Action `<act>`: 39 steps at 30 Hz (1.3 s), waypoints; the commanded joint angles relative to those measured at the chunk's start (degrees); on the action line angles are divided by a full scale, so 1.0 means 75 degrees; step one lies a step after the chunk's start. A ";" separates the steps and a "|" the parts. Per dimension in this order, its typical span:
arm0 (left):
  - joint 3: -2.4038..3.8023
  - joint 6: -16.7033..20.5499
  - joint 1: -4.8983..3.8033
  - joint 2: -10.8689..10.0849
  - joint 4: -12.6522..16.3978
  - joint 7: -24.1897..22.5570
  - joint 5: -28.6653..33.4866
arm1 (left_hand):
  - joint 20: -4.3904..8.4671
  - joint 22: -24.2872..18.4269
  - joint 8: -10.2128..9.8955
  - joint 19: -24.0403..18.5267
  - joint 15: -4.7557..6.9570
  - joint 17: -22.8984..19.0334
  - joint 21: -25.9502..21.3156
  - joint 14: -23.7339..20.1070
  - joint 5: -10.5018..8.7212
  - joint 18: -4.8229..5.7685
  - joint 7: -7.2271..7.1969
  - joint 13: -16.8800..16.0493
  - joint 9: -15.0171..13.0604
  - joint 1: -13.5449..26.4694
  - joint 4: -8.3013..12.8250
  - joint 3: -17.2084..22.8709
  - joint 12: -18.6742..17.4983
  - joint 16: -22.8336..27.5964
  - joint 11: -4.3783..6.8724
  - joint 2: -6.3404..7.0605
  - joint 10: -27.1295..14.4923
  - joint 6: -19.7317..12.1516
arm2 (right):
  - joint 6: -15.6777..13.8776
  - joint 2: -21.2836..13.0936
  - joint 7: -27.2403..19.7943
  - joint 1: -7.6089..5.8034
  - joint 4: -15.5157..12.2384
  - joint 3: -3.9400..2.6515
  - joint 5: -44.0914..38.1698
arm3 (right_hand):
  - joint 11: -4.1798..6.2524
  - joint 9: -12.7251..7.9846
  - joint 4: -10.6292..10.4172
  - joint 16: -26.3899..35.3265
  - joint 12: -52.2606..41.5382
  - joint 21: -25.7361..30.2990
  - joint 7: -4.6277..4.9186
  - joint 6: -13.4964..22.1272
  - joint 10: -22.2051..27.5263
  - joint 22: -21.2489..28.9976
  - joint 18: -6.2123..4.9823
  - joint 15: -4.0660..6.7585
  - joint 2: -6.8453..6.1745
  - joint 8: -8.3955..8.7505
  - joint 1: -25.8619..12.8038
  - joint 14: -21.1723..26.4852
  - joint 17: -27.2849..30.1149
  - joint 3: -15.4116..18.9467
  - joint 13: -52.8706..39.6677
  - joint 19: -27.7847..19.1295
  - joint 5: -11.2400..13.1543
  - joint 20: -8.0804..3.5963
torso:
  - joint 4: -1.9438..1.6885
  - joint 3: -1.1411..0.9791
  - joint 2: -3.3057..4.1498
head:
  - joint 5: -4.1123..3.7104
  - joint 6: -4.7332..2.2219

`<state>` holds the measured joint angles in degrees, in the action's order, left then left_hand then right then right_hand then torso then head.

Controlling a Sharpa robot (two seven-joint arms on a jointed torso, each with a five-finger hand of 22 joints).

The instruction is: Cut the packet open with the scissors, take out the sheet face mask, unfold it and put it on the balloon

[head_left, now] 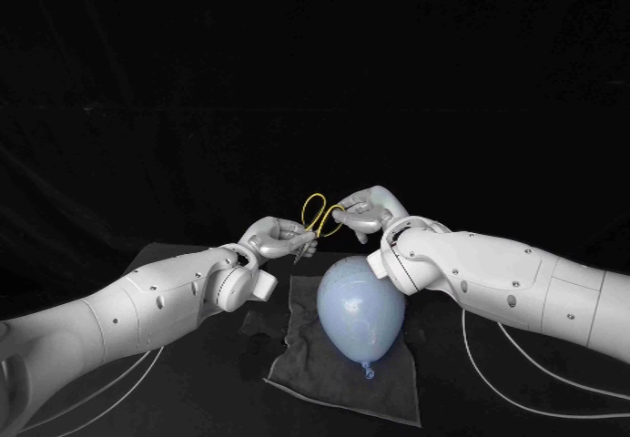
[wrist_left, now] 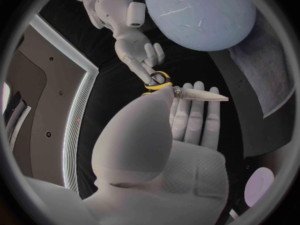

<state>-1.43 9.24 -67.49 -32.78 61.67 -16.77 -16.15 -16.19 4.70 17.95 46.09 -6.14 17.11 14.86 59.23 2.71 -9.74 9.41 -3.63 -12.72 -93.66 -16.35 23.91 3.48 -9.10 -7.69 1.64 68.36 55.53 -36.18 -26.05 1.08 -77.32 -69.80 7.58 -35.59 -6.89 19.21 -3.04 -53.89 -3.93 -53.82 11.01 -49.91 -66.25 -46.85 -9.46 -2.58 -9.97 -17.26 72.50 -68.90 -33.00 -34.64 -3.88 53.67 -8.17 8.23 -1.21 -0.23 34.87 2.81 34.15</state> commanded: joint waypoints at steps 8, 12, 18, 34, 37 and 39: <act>0.0010 -0.0122 -0.0019 -0.0044 -0.0001 0.0002 -0.0001 | 0.0001 -0.0003 0.0349 0.0015 0.0014 0.0128 0.0076 0.0035 0.0023 -0.0084 -0.0043 -0.0007 -0.0642 0.0352 0.0295 0.0743 0.0023 0.0033 0.0122 0.0189 0.0242 -0.0088 | 0.0729 -0.0204 -0.0359 -0.0043 0.0050 0.0005 -0.0221 | -0.0364 -0.0267 0.0092 0.3829 0.0015 0.3711 0.0193 0.0142 0.0665 0.2595 -0.0139 -0.0652 -0.0131 0.0667 0.0061 0.2275 0.2036 0.0797 0.0026 -0.1583 0.0010 0.0774 | -0.0004 0.0004 0.0000 | 0.0003 -0.0035; 0.0010 -0.0112 -0.0020 -0.0076 -0.0030 0.0028 0.0017 | 0.0003 -0.0001 0.0387 0.0009 0.0015 0.0158 0.0088 0.0038 0.0024 -0.0085 -0.0040 -0.0008 -0.0697 0.0428 0.0351 0.0875 0.0023 0.0040 0.0123 0.0226 0.0251 -0.0112 | 0.0904 -0.0350 -0.0404 -0.0071 0.0037 0.0014 -0.0342 | -0.0396 -0.0319 0.0098 0.4348 0.0019 0.4397 0.0204 0.0107 0.0771 0.3145 -0.0129 -0.0736 -0.0084 0.0804 0.0095 0.2258 0.2297 0.1097 0.0032 -0.1598 0.0010 0.0869 | -0.0007 0.0001 0.0000 | 0.0003 -0.0043; 0.0009 -0.0242 -0.0025 -0.0134 -0.0080 0.0159 0.0010 | -0.0002 0.0002 0.0437 0.0004 0.0017 0.0199 0.0109 0.0042 0.0024 -0.0082 -0.0035 -0.0009 -0.0771 0.0532 0.0434 0.1043 0.0023 0.0051 0.0125 0.0276 0.0262 -0.0140 | 0.1062 -0.0616 -0.0773 -0.0179 0.0044 0.0029 -0.0650 | -0.0445 -0.0361 0.0114 0.4731 0.0011 0.5203 0.0249 0.0011 0.0821 0.3720 -0.0125 -0.0825 0.0014 0.0905 0.0192 0.2256 0.2508 0.1315 0.0032 -0.1956 0.0003 0.1008 | -0.0005 0.0001 0.0000 | 0.0032 -0.0066; -0.0005 -0.2436 -0.0545 -0.0128 -0.0578 0.1731 -0.0494 | 0.0023 0.0035 0.0533 0.0092 0.0001 0.0288 0.0219 0.0019 0.0022 -0.0098 0.0002 -0.0011 -0.0937 0.0820 0.0680 0.1409 0.0027 0.0098 0.0108 0.0374 0.0273 -0.0212 | 0.1557 -0.1063 -0.1863 -0.0684 -0.0384 0.0046 -0.4643 | 0.0040 -0.0444 0.0685 0.4055 0.0004 0.2343 -0.0154 -0.0675 0.0152 0.2181 -0.0119 0.0164 0.0105 0.0996 0.0868 -0.0786 0.2004 0.0881 0.0037 0.1707 0.0169 -0.0117 | -0.0011 -0.0002 -0.0001 | 0.0106 -0.0139; -0.0016 -0.2667 -0.0707 -0.0108 -0.0681 0.1963 -0.0512 | 0.0027 0.0039 0.0543 0.0103 0.0005 0.0297 0.0231 0.0029 0.0022 -0.0099 -0.0001 -0.0013 -0.0951 0.0845 0.0696 0.1425 0.0030 0.0095 0.0112 0.0380 0.0285 -0.0211 | 0.1563 -0.1020 -0.1669 -0.0742 -0.0524 0.0048 -0.5523 | 0.0168 -0.0471 0.0581 0.3419 0.0015 -0.0560 -0.0231 -0.0675 -0.0034 -0.0857 0.0340 0.0301 -0.0103 0.1080 0.0635 -0.1675 0.1485 0.0609 0.0029 0.2921 -0.0275 -0.0270 | -0.0005 -0.0008 0.0008 | 0.0151 -0.0165; -0.0028 -0.2778 -0.0840 -0.0091 -0.0736 0.2138 -0.0520 | 0.0029 0.0041 0.0550 0.0111 0.0007 0.0303 0.0238 0.0036 0.0022 -0.0099 -0.0002 -0.0013 -0.0960 0.0864 0.0702 0.1434 0.0032 0.0093 0.0113 0.0381 0.0292 -0.0210 | 0.1650 -0.0948 -0.1424 -0.0785 -0.0622 0.0051 -0.6201 | 0.0238 -0.0467 0.0442 0.2362 0.0048 -0.2744 -0.0270 -0.0615 -0.0158 -0.3259 0.0731 0.0349 -0.0347 0.1179 0.0401 -0.1977 0.0715 0.0311 0.0026 0.3671 -0.0275 -0.0352 | -0.0016 -0.0012 0.0012 | 0.0157 -0.0166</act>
<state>-1.68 -6.75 -73.33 -33.67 56.32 -4.30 -19.22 -15.98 4.93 21.74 46.71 -6.17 19.34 16.36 59.22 2.67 -9.88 9.32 -3.63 -12.72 -87.56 -12.07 33.24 3.32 -8.64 -7.45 4.69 69.55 54.20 -25.95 -33.45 -10.46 -83.05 -73.98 7.95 -68.81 -5.34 15.65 0.54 -34.18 -3.93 -70.57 9.23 -54.81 -67.25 -66.99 -5.00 -0.09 -12.35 -8.63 76.04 -82.78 -26.22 -31.72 -3.63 79.79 -10.34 5.68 -1.26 -0.27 34.88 3.88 32.96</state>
